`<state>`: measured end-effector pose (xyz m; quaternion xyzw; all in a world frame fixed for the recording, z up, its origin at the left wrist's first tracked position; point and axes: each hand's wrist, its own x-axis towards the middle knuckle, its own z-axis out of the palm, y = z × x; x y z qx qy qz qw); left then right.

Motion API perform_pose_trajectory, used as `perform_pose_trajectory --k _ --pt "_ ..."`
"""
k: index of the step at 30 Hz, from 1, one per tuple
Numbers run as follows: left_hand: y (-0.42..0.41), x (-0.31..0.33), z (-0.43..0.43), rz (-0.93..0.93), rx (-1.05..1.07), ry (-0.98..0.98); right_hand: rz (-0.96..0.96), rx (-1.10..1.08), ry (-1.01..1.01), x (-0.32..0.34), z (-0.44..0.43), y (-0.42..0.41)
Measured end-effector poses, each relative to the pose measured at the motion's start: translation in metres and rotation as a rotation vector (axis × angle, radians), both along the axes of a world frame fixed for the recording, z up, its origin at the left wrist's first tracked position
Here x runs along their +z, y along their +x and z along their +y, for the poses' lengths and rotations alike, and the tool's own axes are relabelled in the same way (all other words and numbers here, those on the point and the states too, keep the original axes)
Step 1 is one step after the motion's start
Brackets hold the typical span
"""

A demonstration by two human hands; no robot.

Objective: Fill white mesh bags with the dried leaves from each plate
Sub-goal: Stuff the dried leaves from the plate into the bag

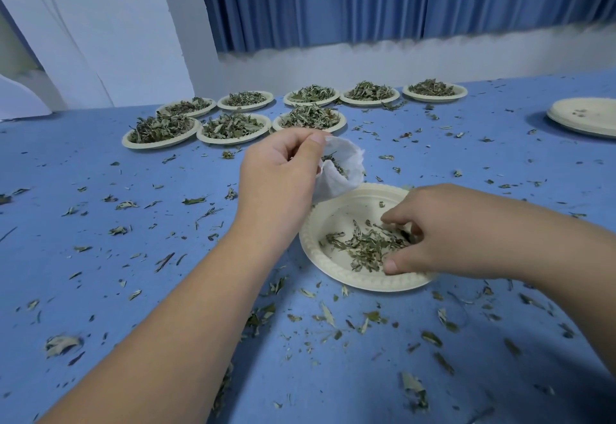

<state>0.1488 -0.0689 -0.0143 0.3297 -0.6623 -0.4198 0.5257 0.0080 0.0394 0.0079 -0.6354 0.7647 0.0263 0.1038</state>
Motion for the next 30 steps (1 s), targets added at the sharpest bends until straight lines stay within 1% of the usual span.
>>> perform_pose_trajectory --k 3,11,16,24,26,30 --pt "0.000 -0.001 -0.001 -0.007 -0.003 -0.006 0.017 0.010 0.013 -0.008 -0.004 0.004" --pt "0.002 0.002 -0.002 0.007 0.008 -0.021 -0.010 0.046 -0.093 -0.019 -0.014 0.006" --pt "0.003 0.002 -0.002 0.006 0.028 -0.035 0.043 0.060 -0.144 -0.020 -0.016 0.008" --pt "0.007 0.002 -0.003 -0.042 0.130 -0.162 0.095 0.117 -0.170 -0.020 -0.017 0.013" --pt "0.007 0.002 -0.003 -0.059 0.155 -0.195 0.067 0.118 -0.184 -0.021 -0.016 0.010" --pt "0.007 0.001 0.000 -0.130 0.172 -0.285 -0.171 0.052 -0.240 -0.017 -0.013 -0.004"
